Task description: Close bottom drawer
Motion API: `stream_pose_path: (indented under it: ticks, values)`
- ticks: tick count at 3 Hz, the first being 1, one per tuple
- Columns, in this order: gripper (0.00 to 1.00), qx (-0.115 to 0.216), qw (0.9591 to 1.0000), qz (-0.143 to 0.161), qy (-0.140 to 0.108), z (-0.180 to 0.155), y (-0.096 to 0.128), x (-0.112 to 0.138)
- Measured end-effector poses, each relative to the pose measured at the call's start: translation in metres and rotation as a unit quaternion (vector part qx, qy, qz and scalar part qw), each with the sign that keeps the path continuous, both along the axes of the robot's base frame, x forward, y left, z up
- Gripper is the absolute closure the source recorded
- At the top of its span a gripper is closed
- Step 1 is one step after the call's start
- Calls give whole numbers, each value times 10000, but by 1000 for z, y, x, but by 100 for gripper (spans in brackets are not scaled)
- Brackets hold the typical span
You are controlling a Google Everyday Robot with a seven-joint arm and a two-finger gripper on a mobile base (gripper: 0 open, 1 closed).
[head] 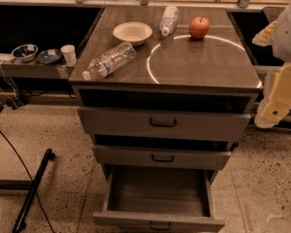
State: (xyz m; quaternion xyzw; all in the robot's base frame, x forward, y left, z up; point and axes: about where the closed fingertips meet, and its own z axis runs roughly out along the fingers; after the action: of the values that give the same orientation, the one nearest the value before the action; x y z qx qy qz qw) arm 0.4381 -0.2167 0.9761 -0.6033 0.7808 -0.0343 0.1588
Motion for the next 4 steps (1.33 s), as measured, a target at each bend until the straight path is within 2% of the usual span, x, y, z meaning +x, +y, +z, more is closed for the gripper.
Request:
stream_pose_path:
  ticks: [1,2,3,4]
  values:
    - [0,44,10000,-34,-22,-2,-1,2]
    - [0,562,9982,81,166,-56,-1,-4]
    - [0,1371,9897,97,390,-144,2,-22]
    - [0,1485,9874,-19,546,-188,0,-35]
